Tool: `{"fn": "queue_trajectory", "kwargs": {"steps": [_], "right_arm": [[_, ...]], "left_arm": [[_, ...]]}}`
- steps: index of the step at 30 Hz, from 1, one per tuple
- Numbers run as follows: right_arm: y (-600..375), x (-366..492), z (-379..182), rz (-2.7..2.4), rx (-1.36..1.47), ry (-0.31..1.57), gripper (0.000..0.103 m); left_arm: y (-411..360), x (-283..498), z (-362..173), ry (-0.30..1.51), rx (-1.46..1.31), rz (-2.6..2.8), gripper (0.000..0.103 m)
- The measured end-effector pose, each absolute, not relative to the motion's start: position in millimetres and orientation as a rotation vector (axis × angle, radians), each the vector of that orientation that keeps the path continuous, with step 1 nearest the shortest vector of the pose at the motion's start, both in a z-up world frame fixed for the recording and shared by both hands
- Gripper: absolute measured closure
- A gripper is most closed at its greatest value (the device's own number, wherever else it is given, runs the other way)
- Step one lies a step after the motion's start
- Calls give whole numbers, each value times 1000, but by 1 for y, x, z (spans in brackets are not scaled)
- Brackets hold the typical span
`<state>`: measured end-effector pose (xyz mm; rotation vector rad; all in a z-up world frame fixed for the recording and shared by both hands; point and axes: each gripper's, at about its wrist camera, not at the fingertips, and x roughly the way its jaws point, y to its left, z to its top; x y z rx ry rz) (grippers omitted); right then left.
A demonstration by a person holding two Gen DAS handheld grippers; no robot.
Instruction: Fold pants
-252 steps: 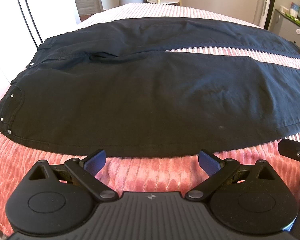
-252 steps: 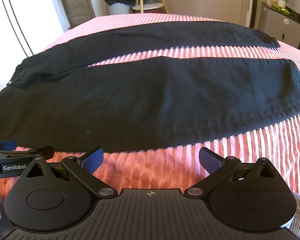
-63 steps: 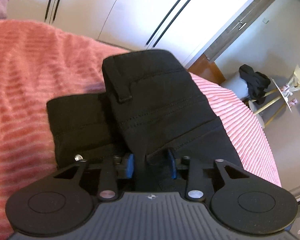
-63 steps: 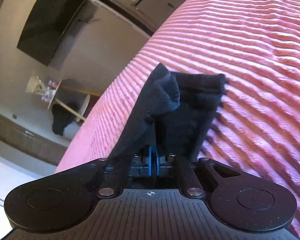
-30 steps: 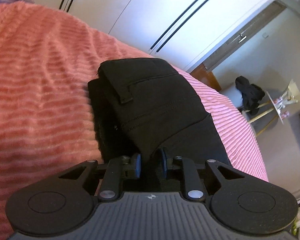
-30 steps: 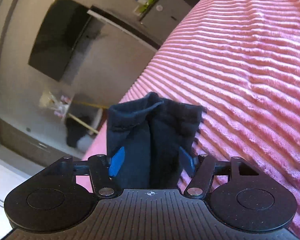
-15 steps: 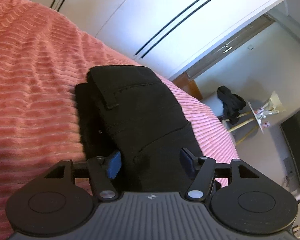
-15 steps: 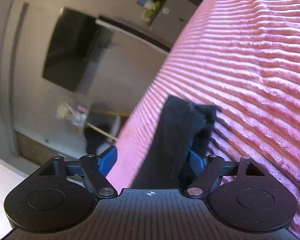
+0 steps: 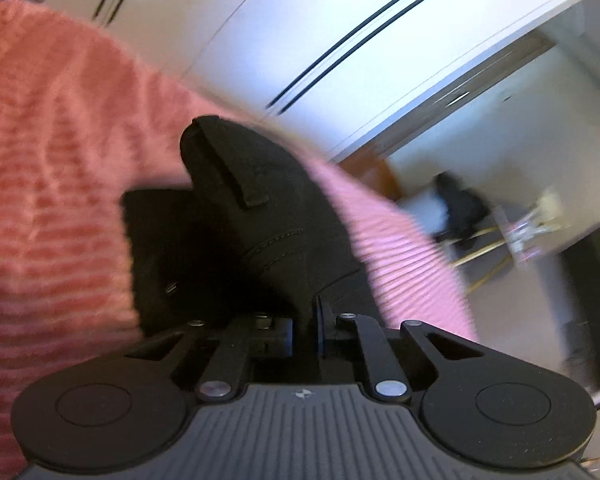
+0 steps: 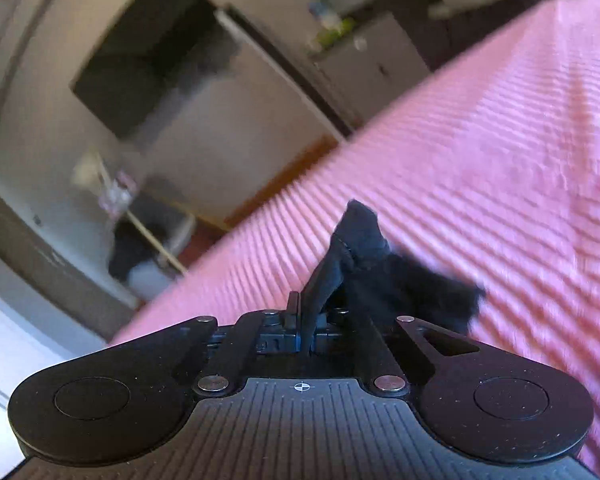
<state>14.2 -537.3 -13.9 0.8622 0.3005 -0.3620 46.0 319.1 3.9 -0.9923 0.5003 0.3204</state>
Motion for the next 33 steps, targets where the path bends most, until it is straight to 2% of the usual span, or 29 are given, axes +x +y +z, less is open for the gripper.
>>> {"fn": "queue_trajectory", "kwargs": {"steps": [3,6,7,8,9,10,11,12,13,18,20,25,26,28,33], "right_arm": [[-542,8,-12,-395,787,287,98],[-548,20,-44,-474,741,451,97],[-549,27,-58,-521,704,550,95],[-546,29,-67,-529,674,589,95],[-542,25,-68,-530,644,576,96],[-538,22,-64,-542,623,561,89],[-535,19,-59,-567,620,550,83],[-534,13,-53,-605,612,528,67],[-533,8,-47,-638,600,504,56],[-512,-7,-22,-698,527,375,57],[-494,7,-25,-590,506,408,60],[-432,72,-66,-289,300,675,74],[-422,83,-75,-278,243,707,74],[-415,97,-79,-303,153,681,74],[-430,124,-80,-365,157,650,79]], "left_arm": [[317,34,14,485,-925,302,93],[311,45,-11,672,-784,411,86],[310,49,-21,737,-774,453,74],[309,49,-27,767,-783,499,55],[308,45,-26,762,-787,549,43],[304,42,-22,759,-767,609,19],[301,40,-16,762,-732,669,15],[297,38,-9,758,-694,704,15],[292,37,0,752,-643,730,15],[228,46,46,604,-300,685,15],[183,67,50,601,-191,512,14],[78,121,7,737,-77,149,15],[60,133,-6,771,-32,120,17],[36,154,-32,821,65,121,27],[31,198,-54,820,116,186,20]]}}
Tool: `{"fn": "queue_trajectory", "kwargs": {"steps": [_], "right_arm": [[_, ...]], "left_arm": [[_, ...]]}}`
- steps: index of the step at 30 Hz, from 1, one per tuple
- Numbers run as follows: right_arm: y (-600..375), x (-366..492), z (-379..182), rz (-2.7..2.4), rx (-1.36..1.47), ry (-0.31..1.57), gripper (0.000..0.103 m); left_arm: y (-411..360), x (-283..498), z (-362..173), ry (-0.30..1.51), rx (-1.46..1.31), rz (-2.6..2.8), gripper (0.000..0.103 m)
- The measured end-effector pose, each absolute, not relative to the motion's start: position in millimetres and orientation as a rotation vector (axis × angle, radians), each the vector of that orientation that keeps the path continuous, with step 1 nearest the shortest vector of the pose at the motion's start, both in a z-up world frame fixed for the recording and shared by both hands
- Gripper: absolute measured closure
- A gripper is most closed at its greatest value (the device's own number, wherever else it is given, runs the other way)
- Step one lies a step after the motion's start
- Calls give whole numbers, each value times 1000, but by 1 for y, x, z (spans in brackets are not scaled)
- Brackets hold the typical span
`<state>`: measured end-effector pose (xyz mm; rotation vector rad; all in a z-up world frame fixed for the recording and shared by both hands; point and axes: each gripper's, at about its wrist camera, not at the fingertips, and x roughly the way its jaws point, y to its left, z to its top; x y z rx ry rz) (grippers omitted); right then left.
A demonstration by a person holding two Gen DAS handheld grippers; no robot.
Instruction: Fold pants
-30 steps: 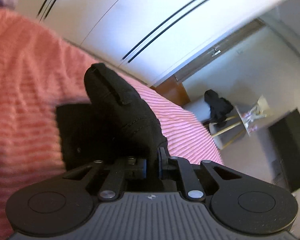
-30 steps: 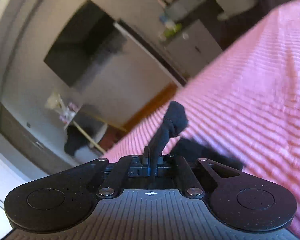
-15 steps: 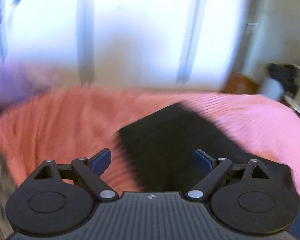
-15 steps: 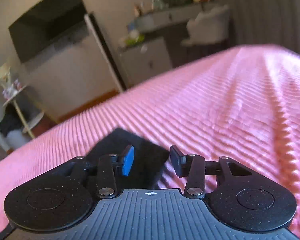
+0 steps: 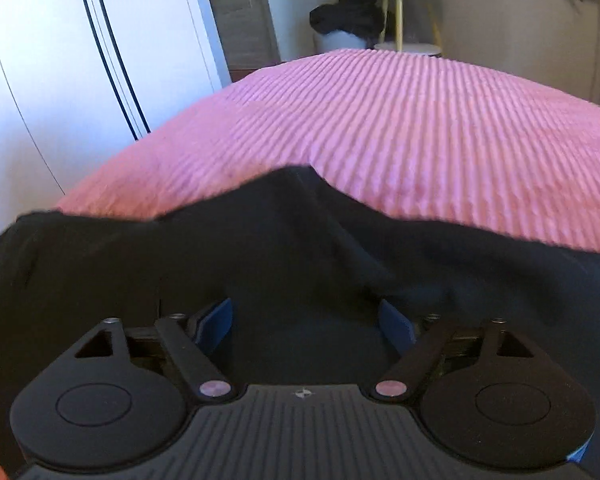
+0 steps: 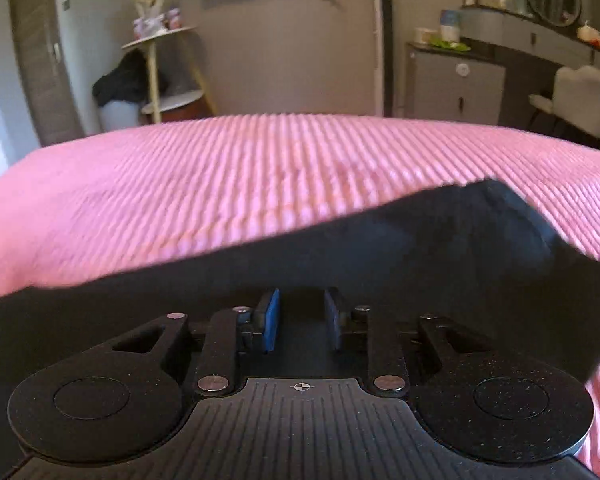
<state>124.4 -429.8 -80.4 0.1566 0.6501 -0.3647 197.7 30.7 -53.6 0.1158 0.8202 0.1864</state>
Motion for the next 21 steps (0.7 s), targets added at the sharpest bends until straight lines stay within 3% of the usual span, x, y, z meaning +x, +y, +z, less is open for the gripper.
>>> {"fn": "queue_trajectory", "kwargs": {"steps": [4,9,15,21], "right_arm": [[-449,132,-74,-359,197,640,79],[-475,84,-51,-423,334,580,76],[-483,58,-71,-477,259,661,77],[-476,91,-87,-499,87,649,78]], "left_arm": [[46,226,-52,853,126,229,11],[38,207,-31,825,133,160,20],[-15,139,-23,784,78,-68,18],[-38,146,-47,821,67,27,12]]}}
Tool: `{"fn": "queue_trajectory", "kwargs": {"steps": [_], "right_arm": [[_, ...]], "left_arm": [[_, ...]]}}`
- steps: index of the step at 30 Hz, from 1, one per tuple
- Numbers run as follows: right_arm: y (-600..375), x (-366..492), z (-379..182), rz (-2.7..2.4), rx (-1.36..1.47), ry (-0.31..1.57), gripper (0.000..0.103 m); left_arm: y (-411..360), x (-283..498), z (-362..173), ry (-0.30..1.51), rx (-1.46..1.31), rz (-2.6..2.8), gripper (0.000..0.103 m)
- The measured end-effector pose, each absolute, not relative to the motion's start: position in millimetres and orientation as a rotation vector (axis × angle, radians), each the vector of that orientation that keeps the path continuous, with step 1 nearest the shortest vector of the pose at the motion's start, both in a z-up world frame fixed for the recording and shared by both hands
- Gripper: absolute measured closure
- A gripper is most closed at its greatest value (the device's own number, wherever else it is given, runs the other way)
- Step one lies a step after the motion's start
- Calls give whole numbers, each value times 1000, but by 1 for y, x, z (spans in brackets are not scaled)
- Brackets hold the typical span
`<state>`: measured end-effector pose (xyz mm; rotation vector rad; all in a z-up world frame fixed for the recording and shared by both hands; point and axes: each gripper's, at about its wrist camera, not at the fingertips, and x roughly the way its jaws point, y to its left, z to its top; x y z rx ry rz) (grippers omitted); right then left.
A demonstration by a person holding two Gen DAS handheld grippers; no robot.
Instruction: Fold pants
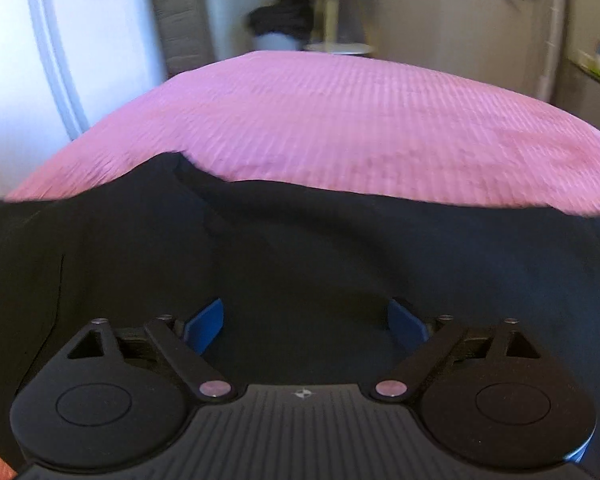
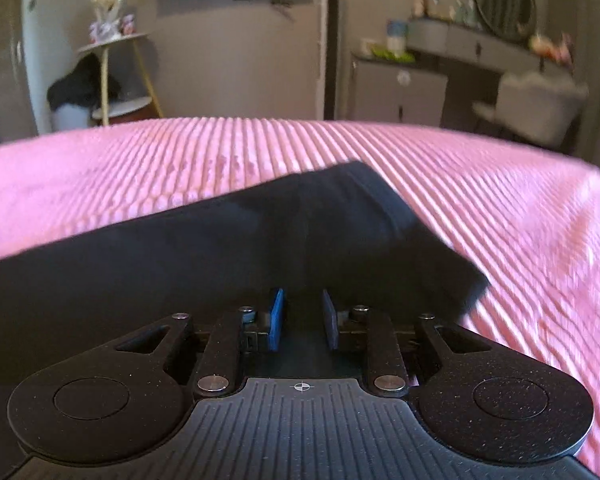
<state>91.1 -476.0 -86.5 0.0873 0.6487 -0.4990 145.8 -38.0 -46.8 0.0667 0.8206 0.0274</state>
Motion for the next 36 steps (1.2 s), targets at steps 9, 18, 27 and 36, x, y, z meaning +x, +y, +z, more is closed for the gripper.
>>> {"fn": "queue_trajectory", "kwargs": {"steps": [9,18,27,36], "right_arm": [[-516,94,-62,-453,268,639,80],[-571,-36,-69,-441,849,431,59],[-584,-38,-87,-428,956,440,56],[-600,-19,-97,-366,1068,398,58]], "left_arm": [[-4,174,-34,858,50,258,14],[6,97,-28,917,-103,84,4],[4,89,-33,906,-101,169,4],[15,95,-35,904,-127,260,4]]}}
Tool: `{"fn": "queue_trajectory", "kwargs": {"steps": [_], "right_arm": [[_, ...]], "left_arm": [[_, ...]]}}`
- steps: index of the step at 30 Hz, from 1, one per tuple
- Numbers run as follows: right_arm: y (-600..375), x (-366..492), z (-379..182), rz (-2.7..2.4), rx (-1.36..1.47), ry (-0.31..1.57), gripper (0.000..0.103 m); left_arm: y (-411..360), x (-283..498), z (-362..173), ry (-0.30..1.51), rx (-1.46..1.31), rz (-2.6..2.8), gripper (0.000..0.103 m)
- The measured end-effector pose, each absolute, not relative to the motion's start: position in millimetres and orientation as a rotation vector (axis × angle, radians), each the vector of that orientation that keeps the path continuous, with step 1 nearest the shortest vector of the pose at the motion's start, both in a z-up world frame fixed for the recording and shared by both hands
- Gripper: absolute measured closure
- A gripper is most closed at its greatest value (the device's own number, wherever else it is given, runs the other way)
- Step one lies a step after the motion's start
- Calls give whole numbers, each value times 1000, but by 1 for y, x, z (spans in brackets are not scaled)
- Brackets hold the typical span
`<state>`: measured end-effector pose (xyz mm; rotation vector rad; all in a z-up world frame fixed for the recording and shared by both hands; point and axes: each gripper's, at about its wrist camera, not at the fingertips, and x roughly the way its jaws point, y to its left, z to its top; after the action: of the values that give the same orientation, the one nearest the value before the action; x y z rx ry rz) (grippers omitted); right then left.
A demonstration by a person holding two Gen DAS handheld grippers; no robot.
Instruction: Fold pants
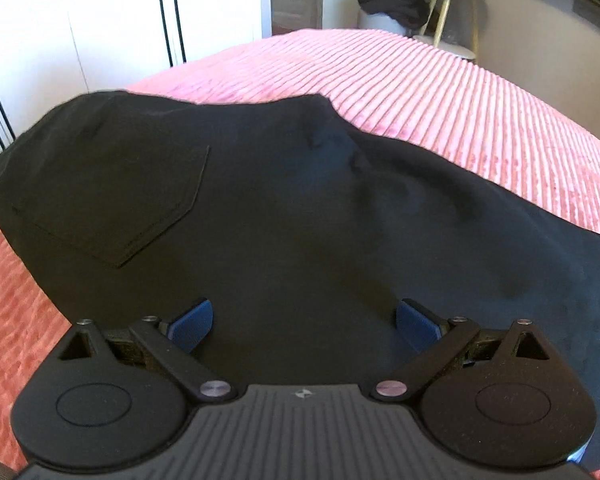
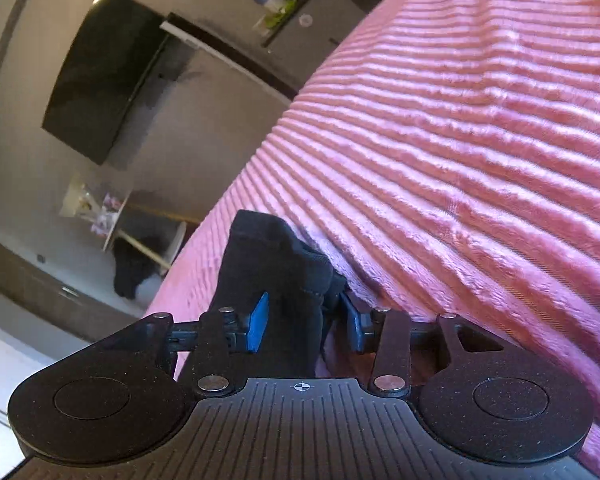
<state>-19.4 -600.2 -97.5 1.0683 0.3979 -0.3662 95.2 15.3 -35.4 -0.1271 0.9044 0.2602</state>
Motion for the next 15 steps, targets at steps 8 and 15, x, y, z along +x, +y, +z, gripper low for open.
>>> {"fn": "queue_trajectory", "kwargs": {"steps": [8,15], "right_arm": [[-598,-25,-93,-365,1047,396,74],[-595,-27,-89,-412,1071,390,82]], "left_arm": [[15,93,-39,902,-110,259,4],[17,90,-39,902,-126,252,4]]}}
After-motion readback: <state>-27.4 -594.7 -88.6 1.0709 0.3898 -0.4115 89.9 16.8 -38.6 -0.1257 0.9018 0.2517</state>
